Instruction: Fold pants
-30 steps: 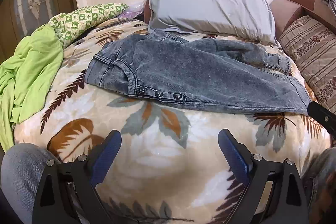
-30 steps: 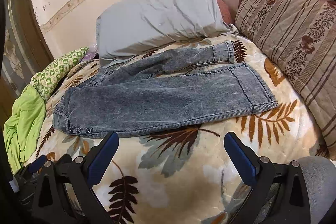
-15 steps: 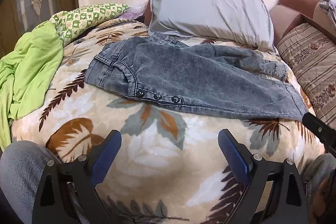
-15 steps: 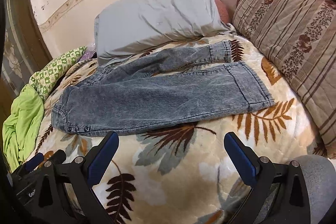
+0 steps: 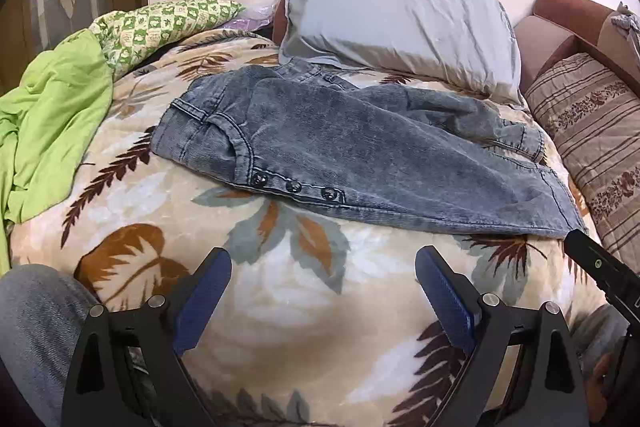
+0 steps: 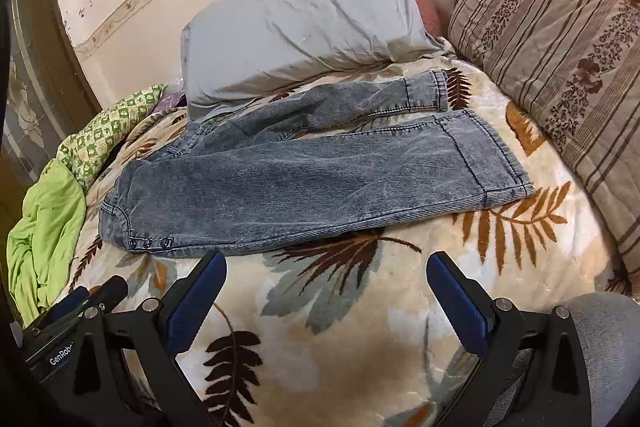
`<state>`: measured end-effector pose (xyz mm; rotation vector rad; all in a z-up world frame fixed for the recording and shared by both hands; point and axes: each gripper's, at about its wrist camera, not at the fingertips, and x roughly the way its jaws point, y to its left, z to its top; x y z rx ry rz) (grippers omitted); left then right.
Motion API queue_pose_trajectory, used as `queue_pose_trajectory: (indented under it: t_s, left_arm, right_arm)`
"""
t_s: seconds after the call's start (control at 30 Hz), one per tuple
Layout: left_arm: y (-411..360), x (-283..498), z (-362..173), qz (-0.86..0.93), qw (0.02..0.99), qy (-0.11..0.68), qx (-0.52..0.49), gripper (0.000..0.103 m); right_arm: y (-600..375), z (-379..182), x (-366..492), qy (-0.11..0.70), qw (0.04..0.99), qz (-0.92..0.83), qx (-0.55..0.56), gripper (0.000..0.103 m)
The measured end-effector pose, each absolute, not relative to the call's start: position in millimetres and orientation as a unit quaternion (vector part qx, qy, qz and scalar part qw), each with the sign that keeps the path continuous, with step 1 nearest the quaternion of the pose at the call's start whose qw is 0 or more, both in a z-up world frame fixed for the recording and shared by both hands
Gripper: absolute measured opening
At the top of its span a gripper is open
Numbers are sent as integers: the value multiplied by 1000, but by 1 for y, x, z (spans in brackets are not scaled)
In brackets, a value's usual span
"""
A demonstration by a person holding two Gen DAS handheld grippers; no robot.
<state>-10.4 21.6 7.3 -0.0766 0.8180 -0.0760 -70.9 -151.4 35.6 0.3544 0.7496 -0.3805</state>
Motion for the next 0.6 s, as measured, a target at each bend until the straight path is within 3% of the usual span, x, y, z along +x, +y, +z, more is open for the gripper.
queue_pose_trajectory:
  t_s: [0.4, 0.6]
  left_arm:
    - [22, 26, -5, -58, 887, 454, -67, 94]
    - [22, 82, -25, -101, 834, 532, -108, 93]
  right_arm:
    - [-171, 33, -66, 365, 889, -190, 202, 101]
    - [-243, 13, -43, 423, 824, -204, 318, 95]
